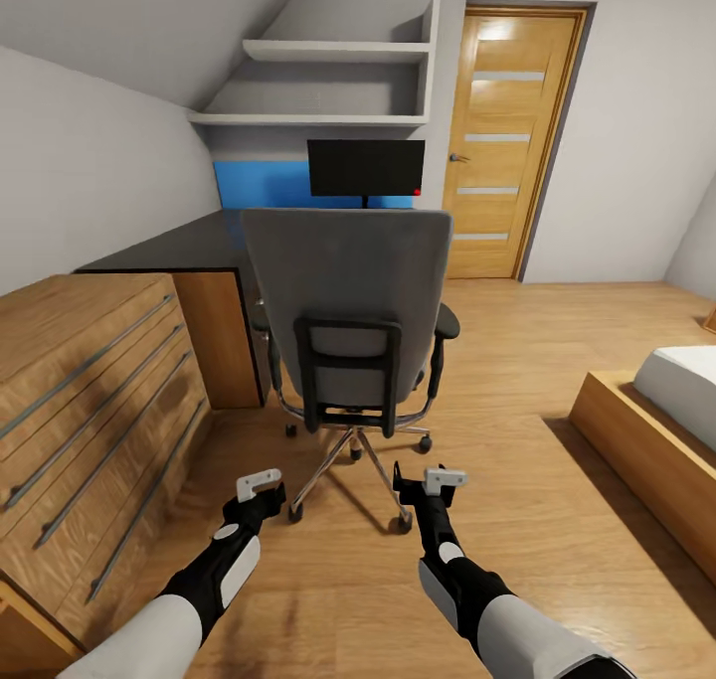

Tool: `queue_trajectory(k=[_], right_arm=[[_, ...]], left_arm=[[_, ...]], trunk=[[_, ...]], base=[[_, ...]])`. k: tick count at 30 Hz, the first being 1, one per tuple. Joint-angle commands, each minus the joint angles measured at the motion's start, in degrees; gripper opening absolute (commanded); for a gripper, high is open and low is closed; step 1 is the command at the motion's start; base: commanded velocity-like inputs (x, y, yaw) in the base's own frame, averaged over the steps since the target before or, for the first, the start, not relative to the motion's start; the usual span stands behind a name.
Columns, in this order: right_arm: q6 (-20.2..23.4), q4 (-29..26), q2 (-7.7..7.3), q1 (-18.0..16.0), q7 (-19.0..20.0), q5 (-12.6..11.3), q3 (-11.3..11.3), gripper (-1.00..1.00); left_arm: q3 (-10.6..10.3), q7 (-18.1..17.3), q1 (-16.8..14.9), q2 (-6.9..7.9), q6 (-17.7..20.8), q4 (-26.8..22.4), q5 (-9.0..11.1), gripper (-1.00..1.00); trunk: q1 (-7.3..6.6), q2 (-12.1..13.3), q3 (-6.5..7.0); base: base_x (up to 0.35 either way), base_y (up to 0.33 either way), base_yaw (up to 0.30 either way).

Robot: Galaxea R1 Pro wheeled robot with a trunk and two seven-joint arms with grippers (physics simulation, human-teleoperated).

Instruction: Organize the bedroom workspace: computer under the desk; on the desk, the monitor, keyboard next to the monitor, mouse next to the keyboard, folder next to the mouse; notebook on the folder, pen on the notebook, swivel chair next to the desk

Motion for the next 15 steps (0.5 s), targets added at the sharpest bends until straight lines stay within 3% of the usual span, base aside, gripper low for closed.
queue_trajectory(k=[1,6,10,11,13,15], right_arm=[[-0.2,0.1,-0.03,0.0,-0.3,-0.5,0.5,1.00],[-0.3,0.0,0.20,0.0,-0.3,0.4,0.8,1.00],[-0.2,-0.4,0.56,0.0,-0.3,1.5,1.2,1.00],[0.3,-1.0,0.84,-0.1,-0.4,2.0,1.3,1.00],[2.5,-2.4,0.84,-0.2,-0.5,2.1,1.3,1.00],[5.9,-3.8,0.84,-0.2,-0.5,2.0,1.2,1.00]], left_arm=[[-1.6,0.5,0.0,-0.72,-0.2,0.0,0.4,1.00],[-5.3,0.7,0.0,-3.76,0.2,0.0,0.1,1.00],[-7.0,0.8,0.0,-5.47,1.7,-1.4,0.1,1.00],[-7.5,1.0,-0.1,-6.12,7.6,-4.7,0.1,1.00],[-7.6,1.0,-0.1,-6.31,13.6,-8.3,0.1,1.00],[-7.7,1.1,-0.1,-6.39,16.7,-10.7,0.2,1.00]], trunk=[[-0.01,0.0,-0.05],[-0.01,0.0,-0.05],[-0.01,0.0,-0.05],[-0.01,0.0,-0.05],[-0.01,0.0,-0.05],[-0.01,0.0,-0.05]], base=[[0.000,0.007,0.001],[0.000,0.003,0.000],[0.000,0.000,0.000],[0.000,0.000,0.000],[0.000,0.000,0.000],[0.000,0.000,0.000]])
